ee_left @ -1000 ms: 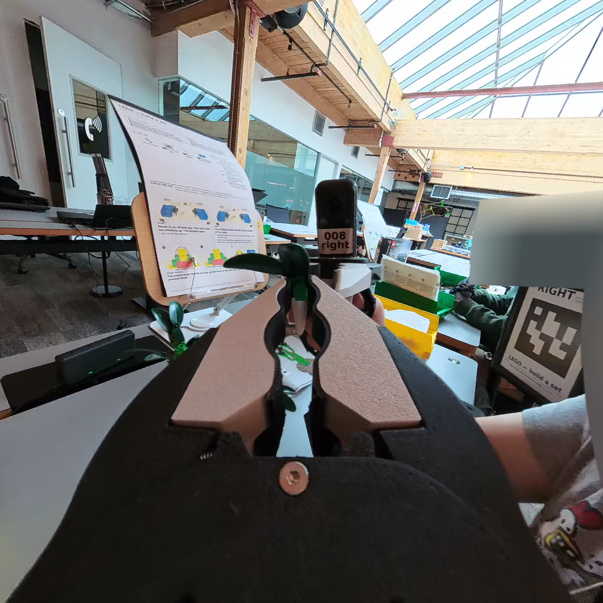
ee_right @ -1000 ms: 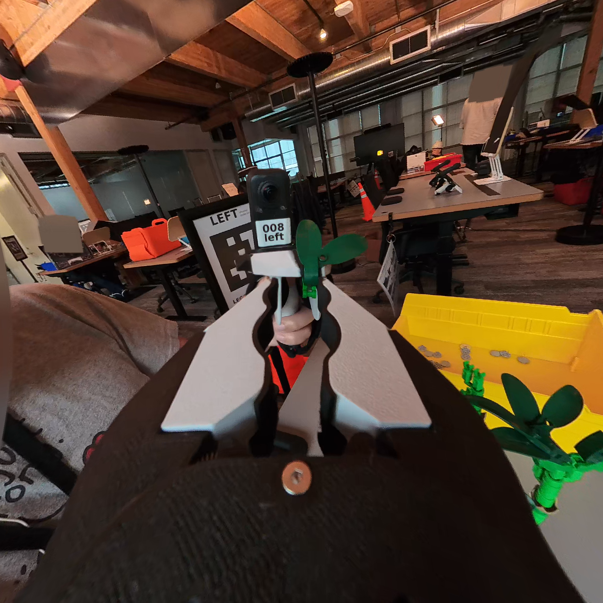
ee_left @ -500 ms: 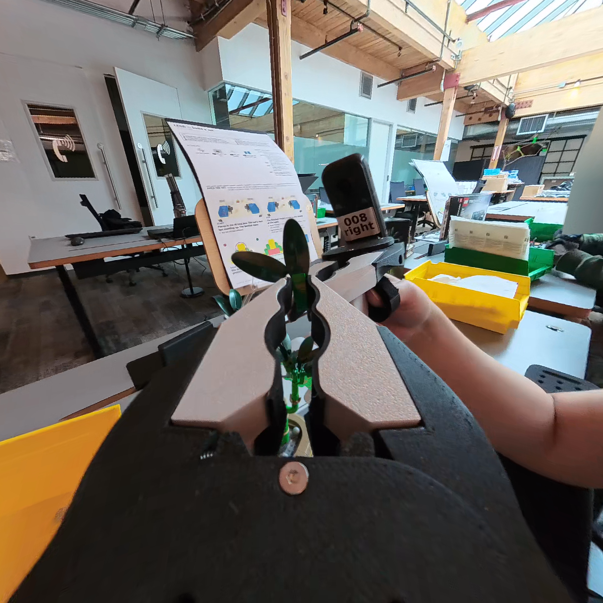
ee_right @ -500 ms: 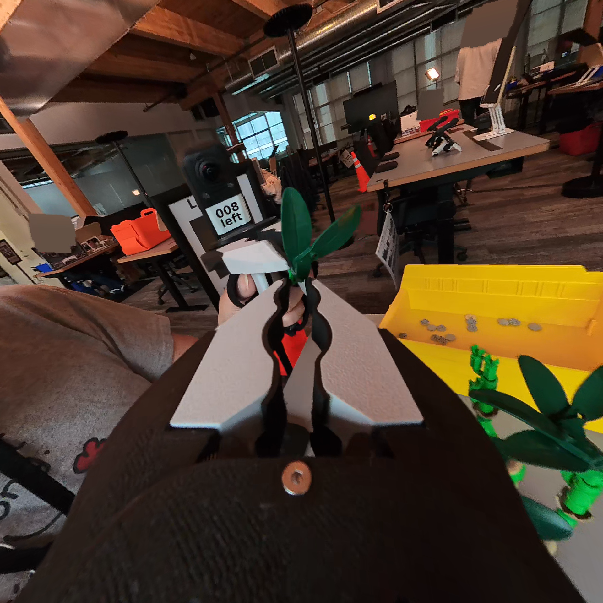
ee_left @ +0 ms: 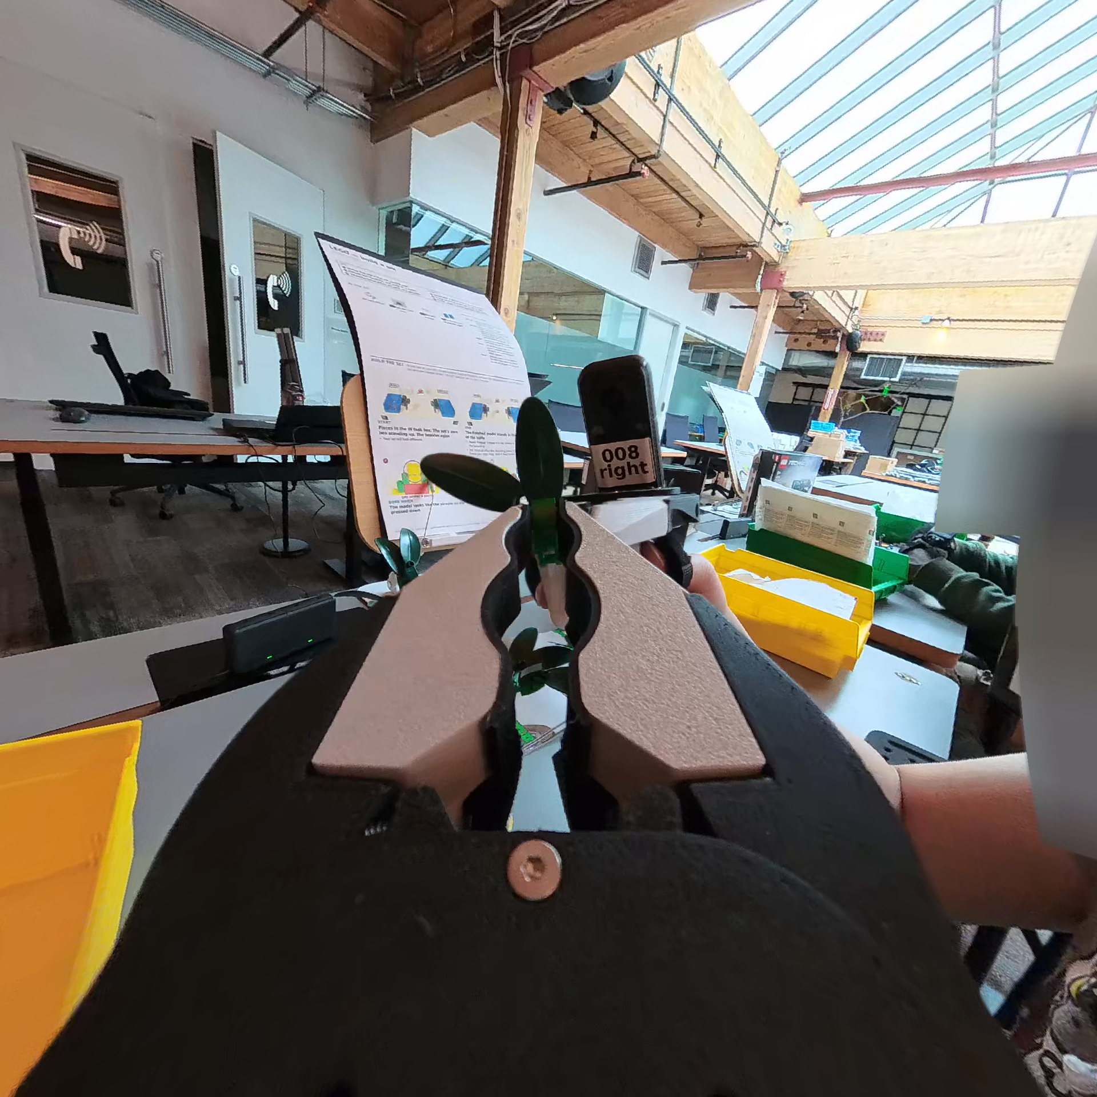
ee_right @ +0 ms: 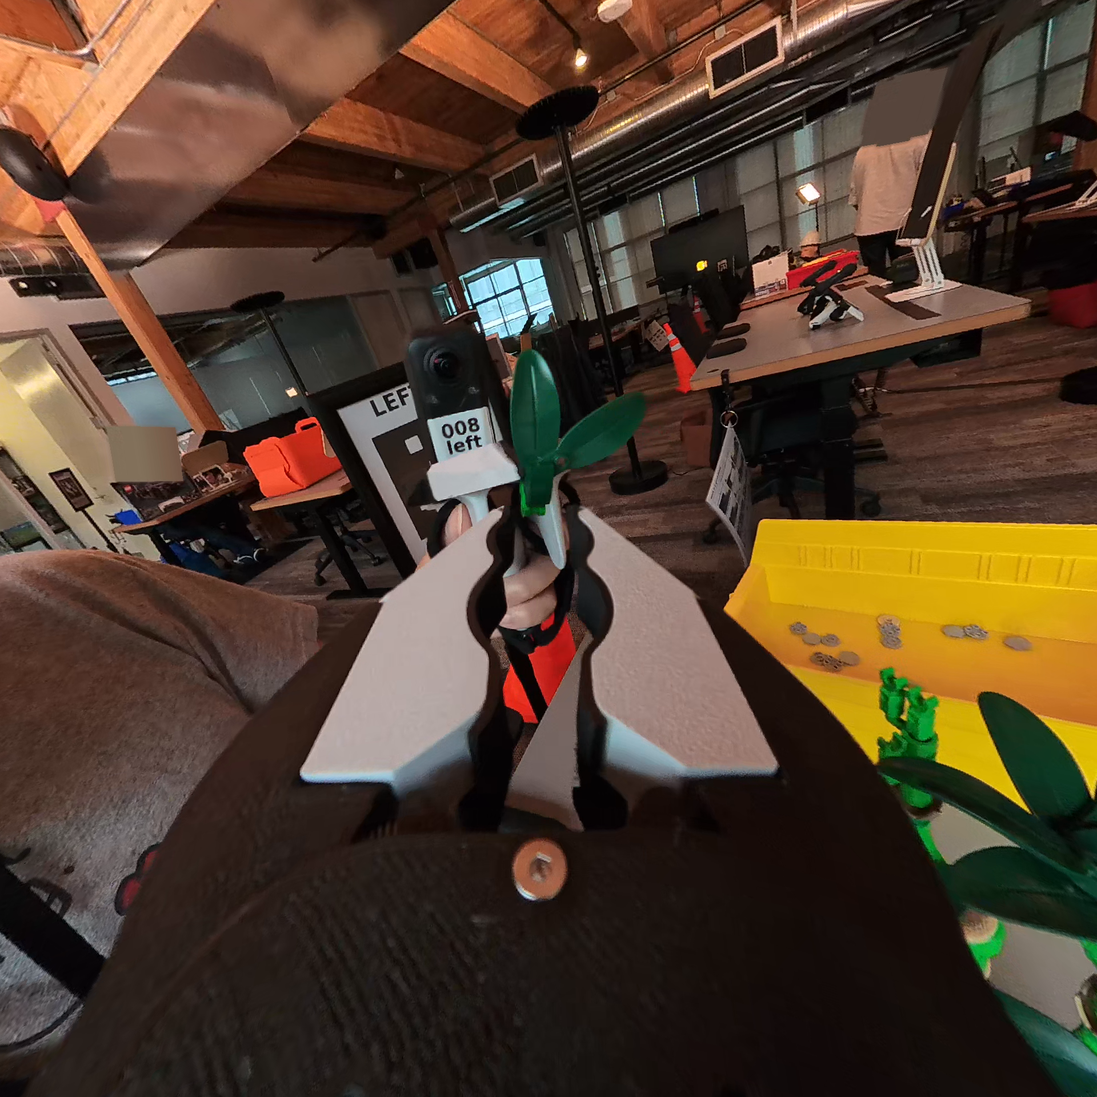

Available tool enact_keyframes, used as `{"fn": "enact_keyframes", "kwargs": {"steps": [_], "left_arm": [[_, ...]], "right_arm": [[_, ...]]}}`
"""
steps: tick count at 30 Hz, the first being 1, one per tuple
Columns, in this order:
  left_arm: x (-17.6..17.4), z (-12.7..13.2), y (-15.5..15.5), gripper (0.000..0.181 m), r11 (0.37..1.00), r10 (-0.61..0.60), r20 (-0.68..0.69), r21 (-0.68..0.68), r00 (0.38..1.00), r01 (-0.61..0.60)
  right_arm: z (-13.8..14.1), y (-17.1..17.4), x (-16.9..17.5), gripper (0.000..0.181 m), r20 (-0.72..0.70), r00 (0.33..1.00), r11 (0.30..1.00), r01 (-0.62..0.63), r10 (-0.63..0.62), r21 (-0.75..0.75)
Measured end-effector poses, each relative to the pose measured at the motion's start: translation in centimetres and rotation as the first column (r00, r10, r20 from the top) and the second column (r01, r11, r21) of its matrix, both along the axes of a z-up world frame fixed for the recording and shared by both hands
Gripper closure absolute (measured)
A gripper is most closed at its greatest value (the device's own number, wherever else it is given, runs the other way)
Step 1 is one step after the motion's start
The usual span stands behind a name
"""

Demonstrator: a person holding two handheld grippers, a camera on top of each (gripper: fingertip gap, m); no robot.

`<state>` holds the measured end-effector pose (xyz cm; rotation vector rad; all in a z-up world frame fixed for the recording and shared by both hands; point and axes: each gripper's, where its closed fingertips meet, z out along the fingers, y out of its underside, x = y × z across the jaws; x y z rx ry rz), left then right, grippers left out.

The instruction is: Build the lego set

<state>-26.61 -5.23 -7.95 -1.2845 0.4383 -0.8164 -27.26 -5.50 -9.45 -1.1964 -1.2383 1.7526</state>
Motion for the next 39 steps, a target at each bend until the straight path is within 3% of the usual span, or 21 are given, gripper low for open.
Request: {"fn": "enact_keyframes", "kwargs": {"steps": [3, 5, 26, 39], "left_arm": [[0.0, 0.0, -0.1, 0.175, 1.000, 0.011, -0.008, 0.013, 1.000, -0.011], [0.0, 0.0, -0.3, 0.175, 1.000, 0.013, -0.008, 0.016, 1.000, -0.013], [-0.6, -1.1, -1.8, 0.176, 0.998, -0.021, -0.134, -0.059, 0.991, 0.013], [-0.6, -1.1, -1.7, 0.176, 0.996, -0.036, -0.129, -0.080, 0.991, 0.026]], "right_arm": [[-0.4, -0.8, -0.5, 0.165, 0.017, 1.000, 1.000, -0.020, 0.020, 0.012], [-0.4, -1.1, -0.9, 0.176, 0.015, 1.000, 0.999, -0.017, 0.016, 0.029], [-1.5, -2.5, -1.4, 0.176, 0.078, 0.995, 0.995, -0.062, 0.056, 0.075], [-1.6, -2.2, -1.0, 0.177, 0.099, 0.994, 0.997, -0.058, 0.052, 0.059]]}}
